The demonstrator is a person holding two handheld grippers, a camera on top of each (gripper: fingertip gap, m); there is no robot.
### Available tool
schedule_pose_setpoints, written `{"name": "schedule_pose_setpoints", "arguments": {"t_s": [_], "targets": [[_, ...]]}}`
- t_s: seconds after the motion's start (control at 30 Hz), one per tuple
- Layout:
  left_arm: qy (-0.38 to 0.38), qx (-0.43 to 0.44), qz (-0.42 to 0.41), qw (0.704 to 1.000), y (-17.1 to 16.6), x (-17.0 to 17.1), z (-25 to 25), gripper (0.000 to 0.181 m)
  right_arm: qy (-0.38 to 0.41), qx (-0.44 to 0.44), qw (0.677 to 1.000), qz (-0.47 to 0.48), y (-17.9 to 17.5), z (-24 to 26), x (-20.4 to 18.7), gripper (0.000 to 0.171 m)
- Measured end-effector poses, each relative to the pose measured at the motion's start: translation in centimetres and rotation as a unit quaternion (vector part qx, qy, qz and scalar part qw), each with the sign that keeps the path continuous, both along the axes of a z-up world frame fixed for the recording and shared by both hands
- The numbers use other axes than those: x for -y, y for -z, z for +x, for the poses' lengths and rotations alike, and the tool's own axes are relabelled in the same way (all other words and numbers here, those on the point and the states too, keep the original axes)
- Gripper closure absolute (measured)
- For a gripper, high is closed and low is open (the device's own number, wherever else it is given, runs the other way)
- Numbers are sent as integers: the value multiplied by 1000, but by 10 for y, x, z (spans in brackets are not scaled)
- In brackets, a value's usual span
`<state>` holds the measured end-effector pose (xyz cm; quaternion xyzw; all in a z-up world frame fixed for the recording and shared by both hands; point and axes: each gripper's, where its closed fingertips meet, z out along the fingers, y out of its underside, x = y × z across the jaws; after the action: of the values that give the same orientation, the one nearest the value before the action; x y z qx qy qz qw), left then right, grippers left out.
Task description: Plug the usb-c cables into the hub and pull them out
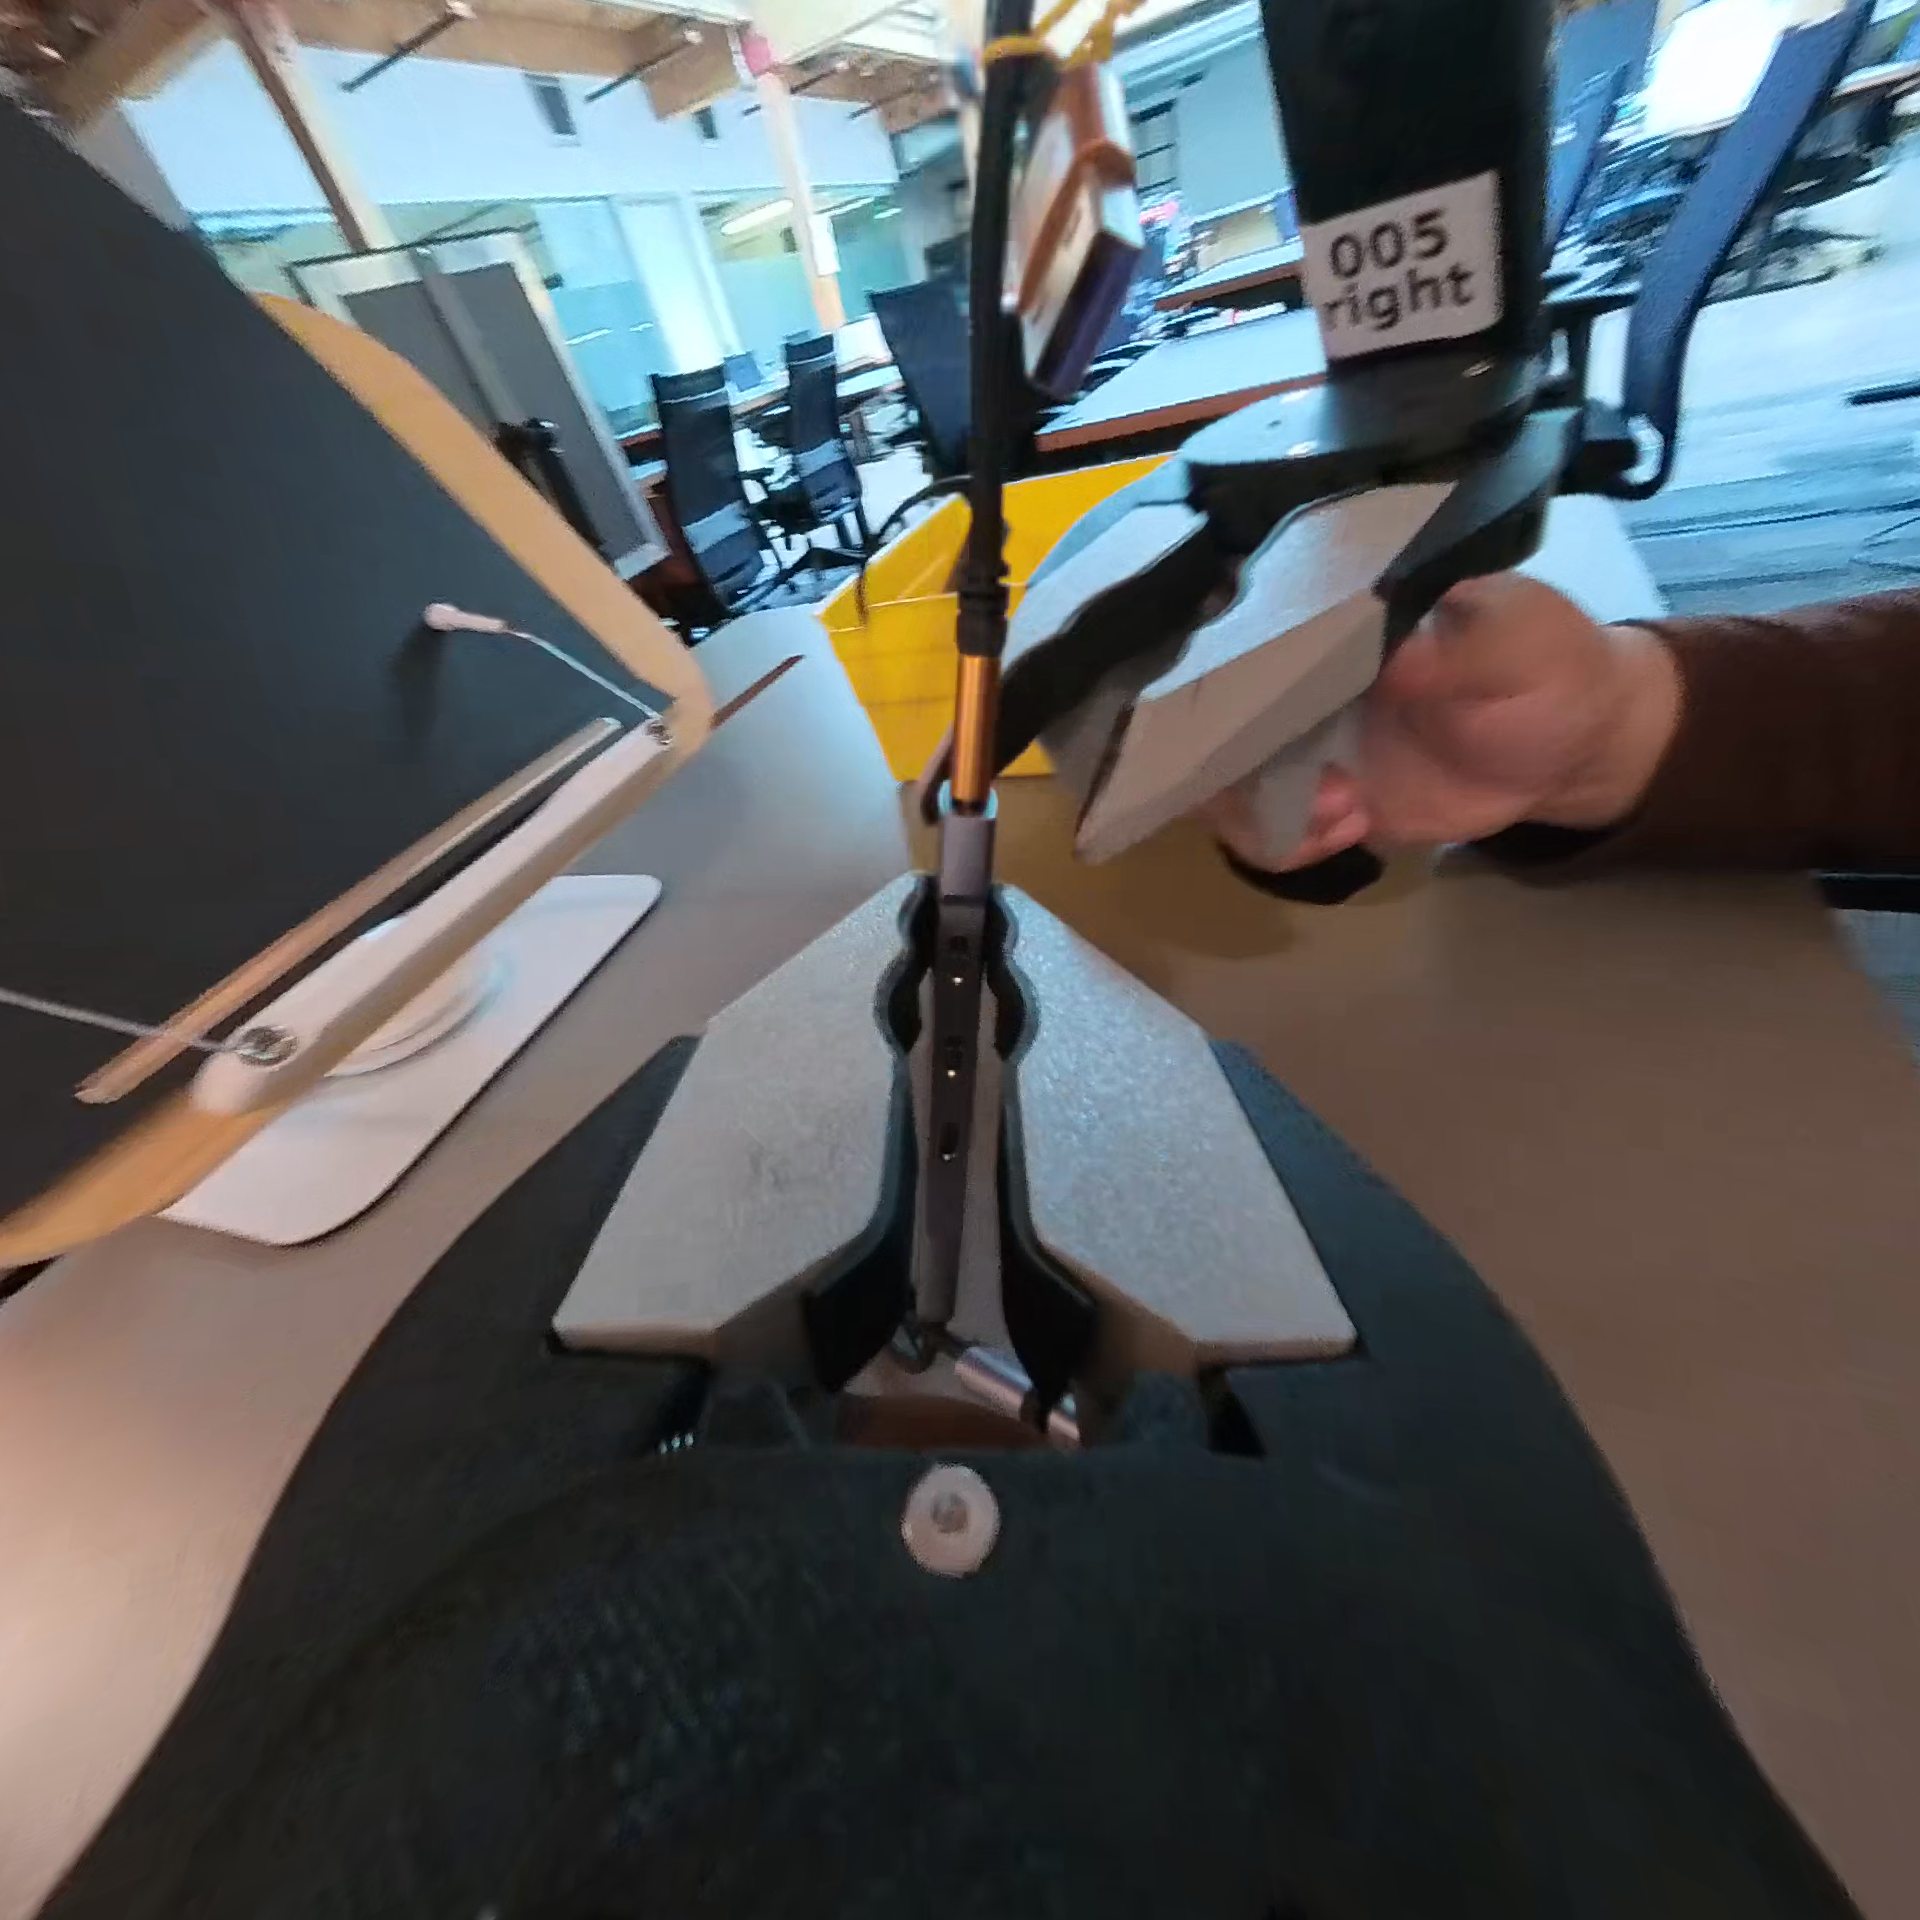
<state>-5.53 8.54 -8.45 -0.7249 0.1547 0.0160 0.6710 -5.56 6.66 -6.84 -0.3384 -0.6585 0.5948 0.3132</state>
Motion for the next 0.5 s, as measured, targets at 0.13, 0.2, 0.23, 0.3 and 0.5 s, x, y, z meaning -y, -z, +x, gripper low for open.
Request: {"name": "schedule_pose_setpoints", "arguments": {"t_s": [0.13, 0.2, 0.23, 0.3, 0.5], "targets": [[38, 8, -13, 999, 4, 2, 15, 174, -28, -11, 1000, 8, 0, 4, 12, 158], [41, 15, -16, 999, 4, 3, 17, 174, -32, -12, 999, 13, 0, 6, 13, 159], [47, 21, -17, 999, 3, 3, 18, 174, -35, -13, 999, 16, 0, 7, 13, 159], [55, 39, -17, 998, 2, 4, 20, 173, -34, -16, 999, 19, -2, 8, 13, 161], [55, 12, -40, 998, 11, 8, 18, 172, -29, -36, 999, -14, -16, 12, 4, 163]]}}
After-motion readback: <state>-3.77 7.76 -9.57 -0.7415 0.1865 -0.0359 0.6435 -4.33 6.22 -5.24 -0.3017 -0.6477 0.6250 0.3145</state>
